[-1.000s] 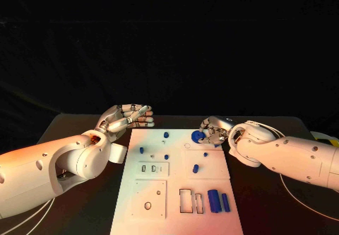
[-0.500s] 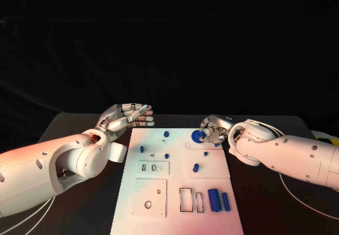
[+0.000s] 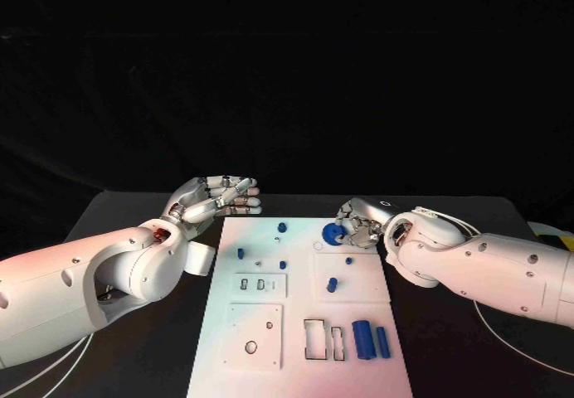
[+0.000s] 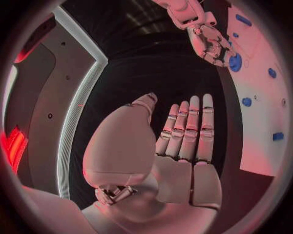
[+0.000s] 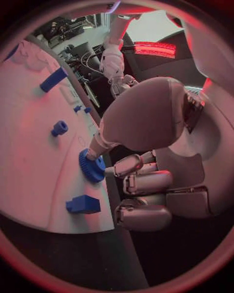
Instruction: Assemble the parts on the task board
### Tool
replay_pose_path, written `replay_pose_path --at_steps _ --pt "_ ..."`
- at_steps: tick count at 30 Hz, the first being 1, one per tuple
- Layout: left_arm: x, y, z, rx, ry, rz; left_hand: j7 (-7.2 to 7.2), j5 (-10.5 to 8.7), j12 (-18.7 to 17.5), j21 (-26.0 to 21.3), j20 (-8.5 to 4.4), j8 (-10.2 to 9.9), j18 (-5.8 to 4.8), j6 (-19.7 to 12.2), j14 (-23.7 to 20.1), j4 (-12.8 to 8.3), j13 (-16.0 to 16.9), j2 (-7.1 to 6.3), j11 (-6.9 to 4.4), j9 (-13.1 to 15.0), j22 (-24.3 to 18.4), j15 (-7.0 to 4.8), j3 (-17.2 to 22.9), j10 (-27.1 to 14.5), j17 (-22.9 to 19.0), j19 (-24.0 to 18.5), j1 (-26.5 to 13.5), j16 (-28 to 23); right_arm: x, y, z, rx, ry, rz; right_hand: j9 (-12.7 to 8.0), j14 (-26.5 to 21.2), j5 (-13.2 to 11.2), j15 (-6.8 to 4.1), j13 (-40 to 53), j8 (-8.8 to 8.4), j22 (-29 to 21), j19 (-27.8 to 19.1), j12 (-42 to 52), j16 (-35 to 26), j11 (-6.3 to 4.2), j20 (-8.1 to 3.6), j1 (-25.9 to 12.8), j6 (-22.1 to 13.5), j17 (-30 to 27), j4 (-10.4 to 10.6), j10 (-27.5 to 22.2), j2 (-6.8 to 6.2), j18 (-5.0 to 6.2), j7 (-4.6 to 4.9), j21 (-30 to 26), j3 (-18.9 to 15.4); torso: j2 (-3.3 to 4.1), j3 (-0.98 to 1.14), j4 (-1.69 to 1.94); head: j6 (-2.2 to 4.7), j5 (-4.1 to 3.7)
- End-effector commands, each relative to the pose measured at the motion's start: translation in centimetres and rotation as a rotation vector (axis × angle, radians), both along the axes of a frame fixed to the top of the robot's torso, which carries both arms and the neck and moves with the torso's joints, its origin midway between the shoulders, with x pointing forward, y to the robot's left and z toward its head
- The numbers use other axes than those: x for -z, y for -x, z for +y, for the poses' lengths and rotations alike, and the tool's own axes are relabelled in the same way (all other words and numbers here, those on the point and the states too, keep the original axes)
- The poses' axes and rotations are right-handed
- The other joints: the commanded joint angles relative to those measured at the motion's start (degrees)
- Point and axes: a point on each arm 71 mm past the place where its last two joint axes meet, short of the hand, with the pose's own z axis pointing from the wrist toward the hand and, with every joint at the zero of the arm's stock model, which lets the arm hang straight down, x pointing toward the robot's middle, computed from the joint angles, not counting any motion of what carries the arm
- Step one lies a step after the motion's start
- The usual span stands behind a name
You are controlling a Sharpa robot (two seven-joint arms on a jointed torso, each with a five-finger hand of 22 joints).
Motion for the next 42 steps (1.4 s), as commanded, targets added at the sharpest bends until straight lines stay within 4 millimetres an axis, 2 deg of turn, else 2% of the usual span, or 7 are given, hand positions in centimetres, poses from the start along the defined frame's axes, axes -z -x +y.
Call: replay_pose_path --at_steps 1,8,14,20,24,28,42 --pt "-0.1 0.0 -0.2 0.02 0.011 -0.002 1.5 -0.1 -0.4 -0.3 0.33 -0.4 0.75 -0.2 -0.5 0.1 0.0 0.44 0.38 -0.1 -0.1 0.08 -0.3 -0.2 0.1 0.2 -0.1 -0.3 -0.8 0.4 0.4 -0.005 0.022 -0.115 0.0 4.5 0.2 -0.28 0.3 -0.12 3.4 0.6 0.4 0.3 0.02 0.01 -0.5 0.5 7.2 0.1 0.5 -0.01 -0.85 0.0 0.4 0.5 -0.04 0.0 -0.07 0.06 0.02" --pt "-0.1 0.0 -0.3 0.022 0.011 -0.001 1.5 -0.1 -0.4 -0.3 0.33 -0.4 0.75 -0.2 -0.5 0.1 0.0 0.44 0.38 -0.1 -0.1 0.08 -0.3 -0.2 0.1 0.2 -0.1 -0.3 -1.7 1.4 1.8 -0.051 -0.003 -0.2 -0.1 4.7 -0.1 -0.34 1.8 -0.22 4.4 1.3 1.4 0.5 -0.06 -0.04 -1.1 0.8 8.1 0.3 1.7 -0.35 -1.1 -0.09 1.2 0.8 -0.03 0.02 0.0 0.2 0.02" --pt "-0.1 0.0 -0.3 0.024 0.011 0.0 1.55 -0.1 -0.5 -0.3 0.35 -0.4 0.75 -0.3 -0.5 0.1 -0.1 0.48 0.41 -0.1 -0.1 0.1 -0.3 -0.3 0.1 0.2 -0.1 -0.3 -2.1 2.2 4.1 -0.105 -0.024 -0.225 -0.1 4.7 -0.1 -0.36 2.1 -0.23 4.7 1.5 1.6 0.6 -0.08 -0.06 -1.2 0.8 8.3 0.3 2.0 -0.34 -1.17 -0.12 1.4 0.9 0.01 -0.01 0.09 0.23 0.12" --pt "-0.1 0.0 -0.4 0.027 0.012 0.0 1.55 -0.1 -0.5 -0.3 0.35 -0.4 0.75 -0.3 -0.5 0.1 -0.1 0.48 0.41 -0.1 -0.1 0.1 -0.3 -0.3 0.1 0.2 -0.1 -0.3 -2.2 2.5 6.2 -0.144 -0.032 -0.231 -0.1 4.7 -0.1 -0.36 2.1 -0.25 4.8 1.6 1.6 0.6 -0.08 -0.06 -1.2 0.9 8.3 0.3 2.0 -0.34 -1.2 -0.12 1.5 1.0 0.01 -0.11 0.1 0.28 0.29" --pt "-0.1 0.0 -0.5 0.028 0.013 0.0 1.55 -0.1 -0.5 -0.3 0.35 -0.4 0.75 -0.3 -0.5 0.1 -0.1 0.48 0.41 -0.1 -0.1 0.1 -0.3 -0.3 0.1 0.2 -0.1 -0.3 -2.2 2.4 7.2 -0.158 -0.035 -0.232 -0.1 4.8 -0.1 -0.37 2.1 -0.3 4.9 1.6 1.6 0.6 -0.07 -0.07 -1.3 0.8 8.3 0.4 2.0 -0.36 -1.21 -0.11 1.5 1.0 0.1 -0.05 0.18 0.34 0.26" --pt "-0.1 0.0 -0.5 0.024 0.014 -0.005 1.57 -0.1 -0.5 -0.3 0.36 -0.5 0.76 -0.4 -0.5 0.1 -0.1 0.52 0.44 -0.1 -0.2 0.11 -0.3 -0.4 0.2 0.2 -0.1 -0.4 -1.9 2.3 8.4 -0.172 -0.037 -0.23 -0.1 4.8 -0.1 -0.37 2.2 -0.34 4.9 1.7 1.7 0.6 -0.07 -0.08 -1.4 0.8 8.3 0.4 2.1 -0.37 -1.22 -0.1 1.5 1.1 0.09 -0.03 0.09 0.24 0.35" --pt "-0.2 0.0 -0.6 0.014 0.017 -0.018 1.57 -0.06 -0.6 -0.3 0.36 -0.5 0.77 -0.4 -0.4 0.0 0.0 0.61 0.43 -0.1 -0.2 0.1 -0.3 -0.3 0.2 0.2 0.1 -0.4 0.4 2.2 11.6 -0.205 -0.039 -0.187 -0.2 4.8 0.0 -0.37 2.2 -0.53 5.0 1.7 1.6 0.6 -0.06 -0.09 -1.6 0.7 8.3 0.5 2.0 -0.28 -1.23 -0.07 1.6 1.3 0.24 -0.09 0.45 -0.06 0.49"
